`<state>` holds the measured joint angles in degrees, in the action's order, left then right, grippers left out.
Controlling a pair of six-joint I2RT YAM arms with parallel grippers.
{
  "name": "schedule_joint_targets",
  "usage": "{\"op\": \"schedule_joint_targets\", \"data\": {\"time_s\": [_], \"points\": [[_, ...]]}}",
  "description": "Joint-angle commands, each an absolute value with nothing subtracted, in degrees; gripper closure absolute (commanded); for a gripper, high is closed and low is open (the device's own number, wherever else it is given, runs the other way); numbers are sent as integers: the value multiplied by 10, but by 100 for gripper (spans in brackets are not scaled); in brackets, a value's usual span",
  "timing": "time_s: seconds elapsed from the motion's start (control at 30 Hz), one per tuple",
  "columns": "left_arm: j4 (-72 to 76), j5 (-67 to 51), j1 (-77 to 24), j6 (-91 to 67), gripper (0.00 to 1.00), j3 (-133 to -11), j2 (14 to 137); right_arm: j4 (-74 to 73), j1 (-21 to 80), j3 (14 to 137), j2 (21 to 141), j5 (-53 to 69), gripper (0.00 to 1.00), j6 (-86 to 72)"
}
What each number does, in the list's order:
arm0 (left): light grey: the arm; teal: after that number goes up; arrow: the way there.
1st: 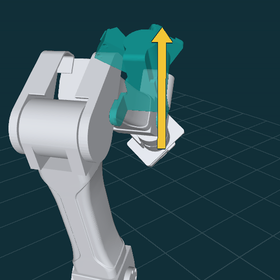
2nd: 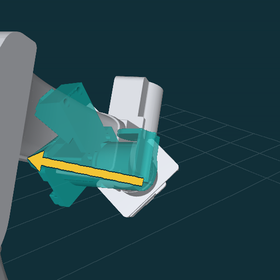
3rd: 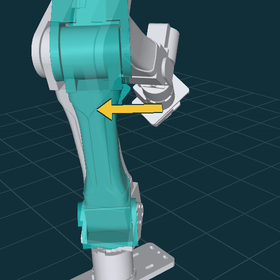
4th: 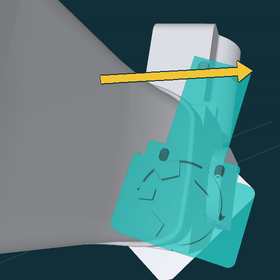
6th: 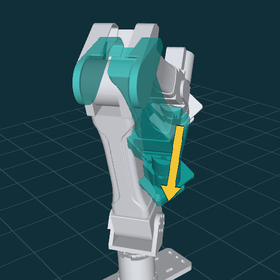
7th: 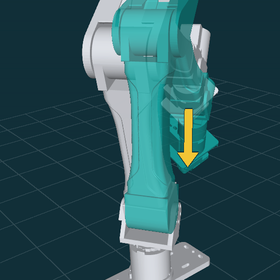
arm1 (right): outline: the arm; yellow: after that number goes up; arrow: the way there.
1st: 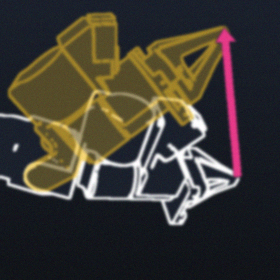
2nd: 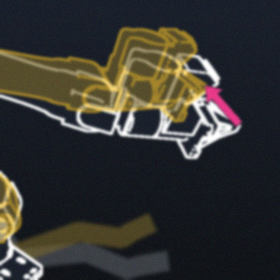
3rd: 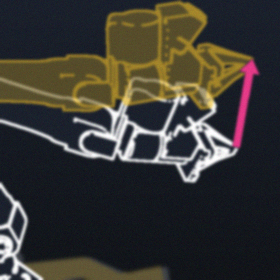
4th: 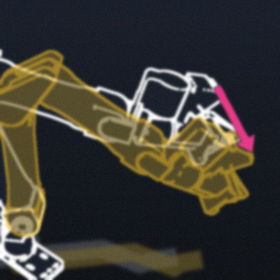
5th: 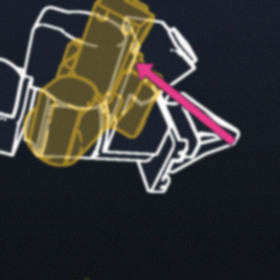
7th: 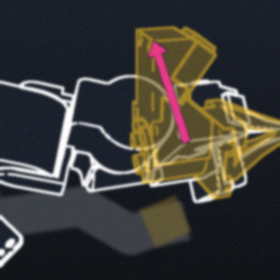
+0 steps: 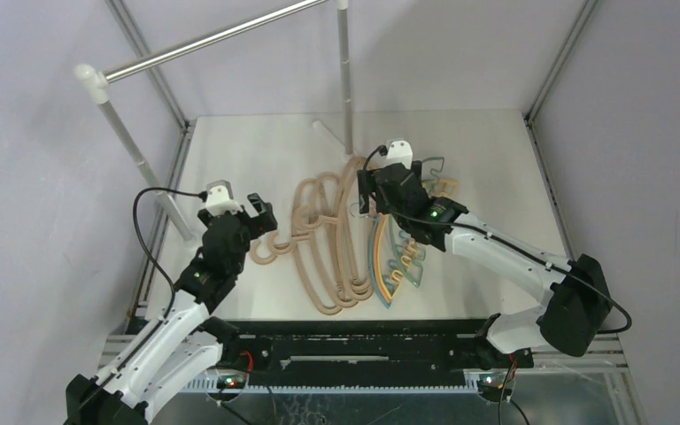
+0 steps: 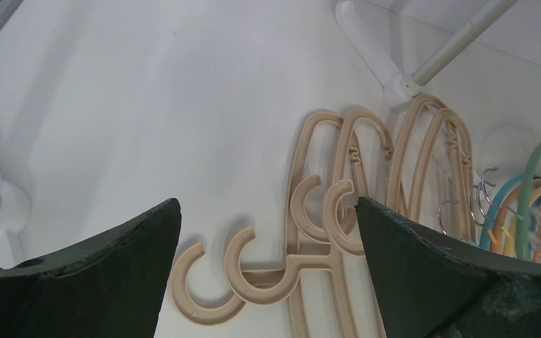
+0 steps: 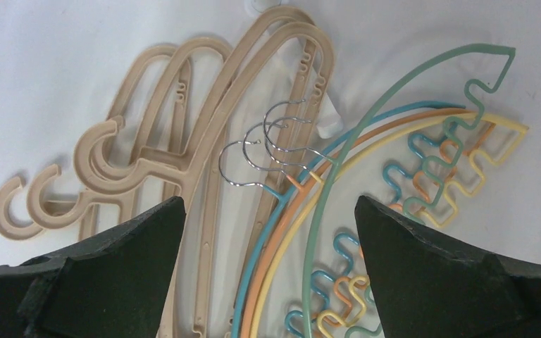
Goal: Organize the hangers
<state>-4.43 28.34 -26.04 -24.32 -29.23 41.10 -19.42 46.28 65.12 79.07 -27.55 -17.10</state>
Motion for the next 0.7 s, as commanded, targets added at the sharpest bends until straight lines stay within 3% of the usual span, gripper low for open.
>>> {"op": "schedule_joint_targets", "data": {"time_s": [0.0,0.27,0.47,0.57,0.67], "points": [[-45,293,-264,-230,0,-291,405,-157,464,630,759,-272,0,-161],[-73,303,-264,-232,1,-309,414,-152,430,600,732,-226,0,-160],[-101,315,-264,-233,0,-329,436,-135,423,574,715,-212,7,-158],[-112,317,-264,-237,1,-334,442,-130,422,549,717,-195,11,-174],[-105,309,-264,-246,1,-325,440,-102,425,496,704,-154,27,-203]]}}
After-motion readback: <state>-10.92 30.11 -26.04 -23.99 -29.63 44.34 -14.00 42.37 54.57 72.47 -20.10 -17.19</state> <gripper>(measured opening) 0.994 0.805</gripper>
